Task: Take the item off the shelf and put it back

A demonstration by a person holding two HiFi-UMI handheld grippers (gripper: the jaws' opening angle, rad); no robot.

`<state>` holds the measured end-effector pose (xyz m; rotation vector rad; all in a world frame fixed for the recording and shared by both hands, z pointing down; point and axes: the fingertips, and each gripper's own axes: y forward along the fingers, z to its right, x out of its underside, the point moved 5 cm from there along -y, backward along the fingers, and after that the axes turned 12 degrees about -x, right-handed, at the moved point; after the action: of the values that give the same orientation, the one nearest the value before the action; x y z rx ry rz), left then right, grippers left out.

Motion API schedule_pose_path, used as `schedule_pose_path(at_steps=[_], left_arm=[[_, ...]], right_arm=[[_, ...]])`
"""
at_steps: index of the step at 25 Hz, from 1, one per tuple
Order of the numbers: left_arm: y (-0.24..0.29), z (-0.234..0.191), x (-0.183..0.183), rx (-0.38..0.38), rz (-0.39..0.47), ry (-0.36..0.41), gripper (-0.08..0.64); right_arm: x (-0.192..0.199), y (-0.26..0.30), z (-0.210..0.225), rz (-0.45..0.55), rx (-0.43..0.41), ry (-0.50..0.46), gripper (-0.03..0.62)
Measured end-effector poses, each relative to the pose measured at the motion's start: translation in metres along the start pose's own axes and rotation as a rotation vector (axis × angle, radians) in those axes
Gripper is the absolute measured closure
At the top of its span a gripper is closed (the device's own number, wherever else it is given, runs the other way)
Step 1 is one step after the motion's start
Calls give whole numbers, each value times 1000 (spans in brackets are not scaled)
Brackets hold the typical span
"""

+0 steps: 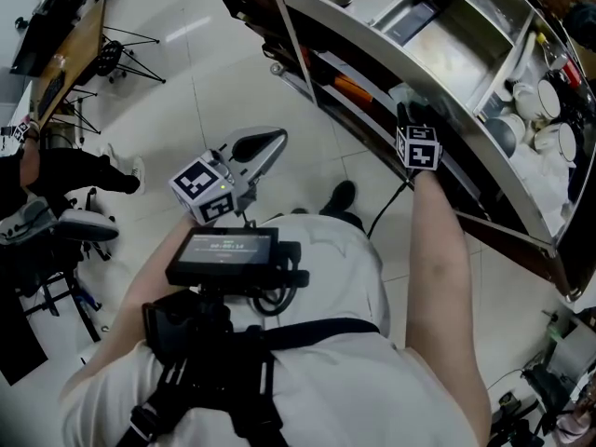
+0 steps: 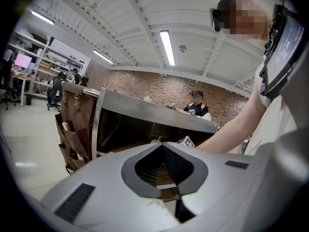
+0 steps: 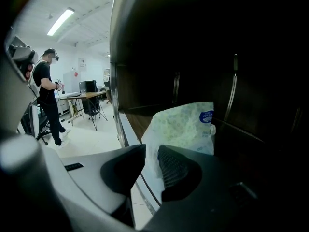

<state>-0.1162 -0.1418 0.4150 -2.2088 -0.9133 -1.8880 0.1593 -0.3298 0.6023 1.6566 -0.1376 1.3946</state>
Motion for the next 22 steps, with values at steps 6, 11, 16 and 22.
schedule_pose_path(at_steps=[6,11,16,22], left_arm=[[2,0,-1,15,7,0,551],[2,2,-1,40,8,3,551],[-1,5,-2,73,10,10,551],[-2,8,-2,120,18,25,551]], right_arm=[[-6,-14,-1,56,35,7,477],[-8,-32,-1,83,99,21,477],[1,-56,-1,67,193,68,478],[2,-90,-38,143,160,111,506]])
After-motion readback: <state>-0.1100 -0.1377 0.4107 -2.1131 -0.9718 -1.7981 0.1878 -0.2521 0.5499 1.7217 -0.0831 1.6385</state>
